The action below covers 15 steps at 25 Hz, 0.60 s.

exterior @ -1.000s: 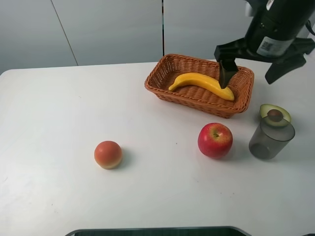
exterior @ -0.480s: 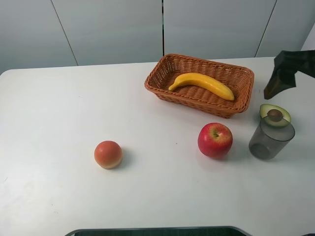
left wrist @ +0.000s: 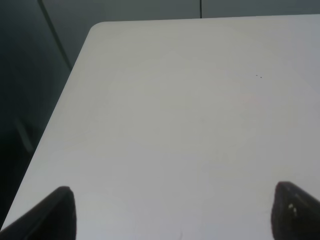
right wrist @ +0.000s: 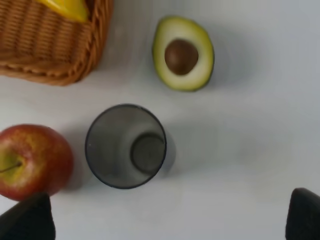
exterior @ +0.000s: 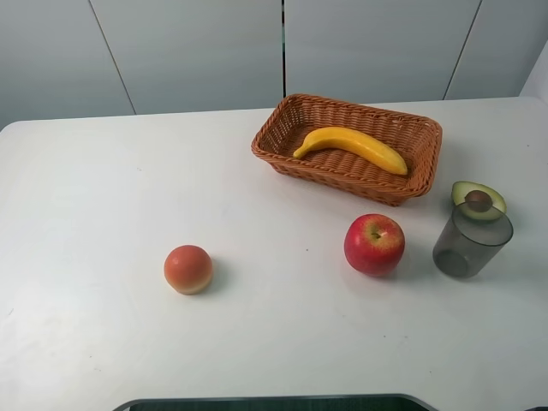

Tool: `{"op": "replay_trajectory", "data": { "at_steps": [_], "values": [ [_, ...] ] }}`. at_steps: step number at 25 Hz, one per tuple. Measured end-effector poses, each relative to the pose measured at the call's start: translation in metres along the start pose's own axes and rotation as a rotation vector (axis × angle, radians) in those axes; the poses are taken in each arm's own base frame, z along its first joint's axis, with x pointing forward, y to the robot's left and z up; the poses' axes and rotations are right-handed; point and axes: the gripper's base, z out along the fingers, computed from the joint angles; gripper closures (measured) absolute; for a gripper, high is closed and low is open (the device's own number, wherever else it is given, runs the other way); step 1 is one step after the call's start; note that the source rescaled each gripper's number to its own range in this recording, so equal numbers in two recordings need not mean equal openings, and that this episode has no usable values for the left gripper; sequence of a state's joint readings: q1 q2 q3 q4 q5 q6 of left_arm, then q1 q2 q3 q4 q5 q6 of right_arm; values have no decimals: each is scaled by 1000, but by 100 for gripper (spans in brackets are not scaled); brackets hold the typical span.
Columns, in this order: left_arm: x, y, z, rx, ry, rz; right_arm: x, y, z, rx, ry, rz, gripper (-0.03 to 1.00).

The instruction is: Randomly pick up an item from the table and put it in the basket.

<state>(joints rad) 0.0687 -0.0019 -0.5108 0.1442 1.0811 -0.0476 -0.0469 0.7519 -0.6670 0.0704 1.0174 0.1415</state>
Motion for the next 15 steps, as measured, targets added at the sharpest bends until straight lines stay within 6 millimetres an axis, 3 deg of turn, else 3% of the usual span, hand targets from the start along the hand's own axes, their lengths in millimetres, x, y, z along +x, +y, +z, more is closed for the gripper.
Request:
{"op": "replay_trajectory", "data": {
  "at_steps": [15],
  "values": [
    [0,0,0,0,0,0,91,-15,-46,-18,-385,-192,-3]
  ]
}}
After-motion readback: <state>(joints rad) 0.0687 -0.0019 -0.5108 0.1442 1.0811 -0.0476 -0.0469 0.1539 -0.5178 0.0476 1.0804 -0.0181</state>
